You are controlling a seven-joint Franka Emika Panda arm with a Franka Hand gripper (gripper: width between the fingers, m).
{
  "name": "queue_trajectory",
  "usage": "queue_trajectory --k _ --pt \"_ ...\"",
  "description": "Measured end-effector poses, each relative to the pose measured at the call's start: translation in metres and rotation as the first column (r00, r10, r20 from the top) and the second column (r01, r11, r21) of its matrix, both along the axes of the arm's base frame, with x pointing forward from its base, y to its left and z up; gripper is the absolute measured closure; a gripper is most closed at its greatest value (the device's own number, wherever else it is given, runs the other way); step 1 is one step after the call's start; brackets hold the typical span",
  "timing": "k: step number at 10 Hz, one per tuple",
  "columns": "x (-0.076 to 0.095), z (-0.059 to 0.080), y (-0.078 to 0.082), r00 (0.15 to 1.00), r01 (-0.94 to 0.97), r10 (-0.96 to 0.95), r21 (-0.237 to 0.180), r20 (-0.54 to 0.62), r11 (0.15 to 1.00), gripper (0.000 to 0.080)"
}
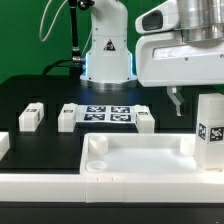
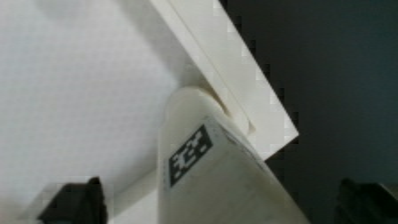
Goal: Assemble desk
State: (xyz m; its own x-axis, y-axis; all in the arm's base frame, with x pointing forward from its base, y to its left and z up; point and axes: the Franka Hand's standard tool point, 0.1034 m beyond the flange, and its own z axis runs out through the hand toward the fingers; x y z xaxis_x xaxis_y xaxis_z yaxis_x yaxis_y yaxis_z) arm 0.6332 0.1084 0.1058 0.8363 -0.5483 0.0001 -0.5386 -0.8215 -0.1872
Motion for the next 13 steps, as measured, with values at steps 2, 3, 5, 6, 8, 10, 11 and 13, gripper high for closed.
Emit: queue_trajectory --k 2,3,5,6,8,10,11,13 --pt "0.0 -0.0001 -0.0005 0.991 -0.129 0.129 -0.016 0.019 0.992 0.015" --pt "0.0021 0.0029 -0.0013 0.941 -0.335 0.338 -0.078 0.024 0.939 0.015" --pt "0.0073 -0.0021 0.0029 0.845 -0.529 0.534 -0.119 0.014 0.84 0.015" --pt "0.0075 -0.0017 0.0022 0.857 -0.51 0.514 -0.117 0.014 0.852 0.0178" --pt "0.0071 -0.0024 0.0031 0.901 -0.43 0.433 -0.103 0.01 0.897 0.035" --pt "0.0069 -0.003 0.0003 0.954 -0.297 0.298 -0.087 0.0 0.951 0.0508" --pt "0.0069 -0.0031 0.0002 0.962 -0.271 0.272 -0.084 -0.002 0.959 0.0508" --pt "0.0064 -0.0034 -0.0002 0.999 -0.032 0.031 -0.062 -0.03 0.998 0.0508"
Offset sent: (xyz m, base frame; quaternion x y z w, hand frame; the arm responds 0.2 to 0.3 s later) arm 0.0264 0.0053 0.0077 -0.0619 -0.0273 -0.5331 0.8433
